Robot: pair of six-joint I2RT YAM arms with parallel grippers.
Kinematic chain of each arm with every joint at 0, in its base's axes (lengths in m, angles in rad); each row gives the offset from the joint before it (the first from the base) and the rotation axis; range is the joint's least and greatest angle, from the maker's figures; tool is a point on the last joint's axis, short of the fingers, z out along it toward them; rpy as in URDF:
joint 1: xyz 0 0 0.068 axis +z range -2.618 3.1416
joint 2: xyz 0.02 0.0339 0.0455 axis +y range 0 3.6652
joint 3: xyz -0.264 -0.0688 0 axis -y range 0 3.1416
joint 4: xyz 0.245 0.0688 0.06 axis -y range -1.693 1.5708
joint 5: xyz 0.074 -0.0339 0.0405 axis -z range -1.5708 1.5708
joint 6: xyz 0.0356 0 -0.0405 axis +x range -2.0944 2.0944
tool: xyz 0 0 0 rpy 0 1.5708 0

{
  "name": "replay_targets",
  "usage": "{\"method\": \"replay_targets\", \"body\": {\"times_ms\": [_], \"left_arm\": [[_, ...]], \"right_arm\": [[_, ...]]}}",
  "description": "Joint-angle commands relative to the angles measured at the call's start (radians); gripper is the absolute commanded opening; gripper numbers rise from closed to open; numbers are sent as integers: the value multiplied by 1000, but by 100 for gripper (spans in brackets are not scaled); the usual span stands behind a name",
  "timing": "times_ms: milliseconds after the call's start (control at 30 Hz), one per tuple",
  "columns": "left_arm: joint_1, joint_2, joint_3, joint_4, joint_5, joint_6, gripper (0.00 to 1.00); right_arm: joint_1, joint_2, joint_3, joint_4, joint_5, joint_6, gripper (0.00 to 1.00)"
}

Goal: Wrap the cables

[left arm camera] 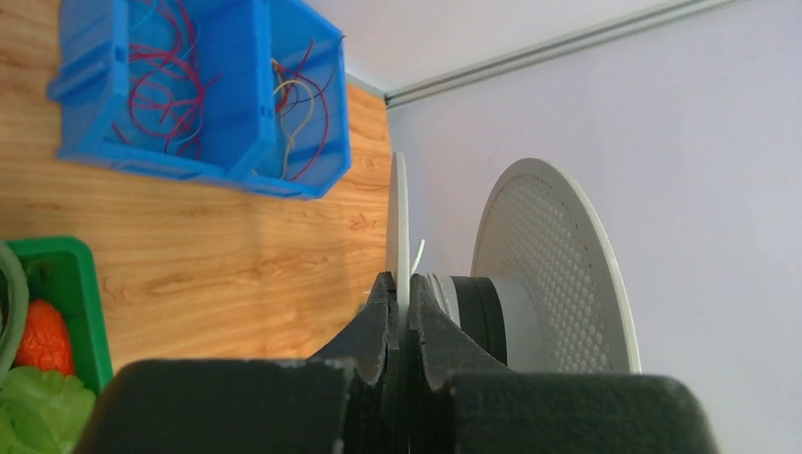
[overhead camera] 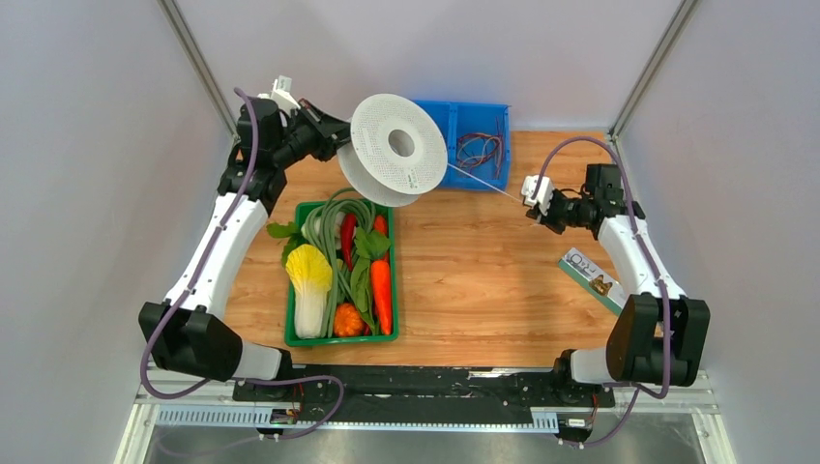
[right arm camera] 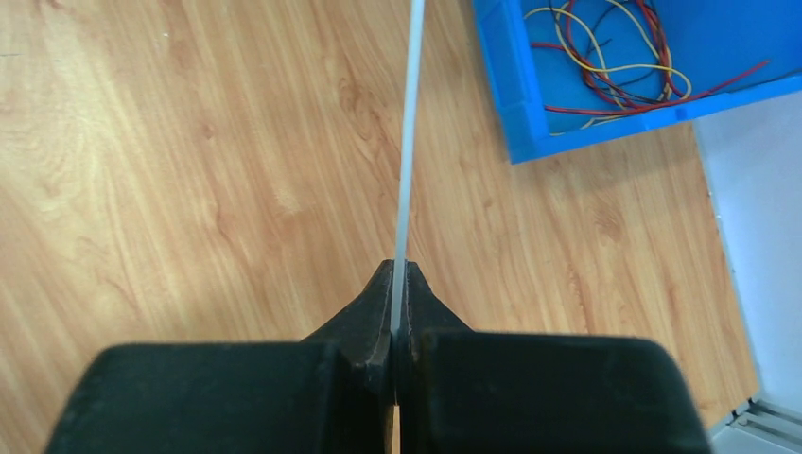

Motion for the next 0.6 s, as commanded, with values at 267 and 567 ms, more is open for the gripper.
{"method": "replay_targets", "body": {"times_ms": [267, 567], "left_arm": [[29, -30, 67, 443, 103, -74, 0], [26, -26, 141, 528, 146, -48, 0]], "right_arm": [[-17, -83, 25, -40, -13, 137, 77], [75, -130, 30, 196, -22, 513, 100]]}}
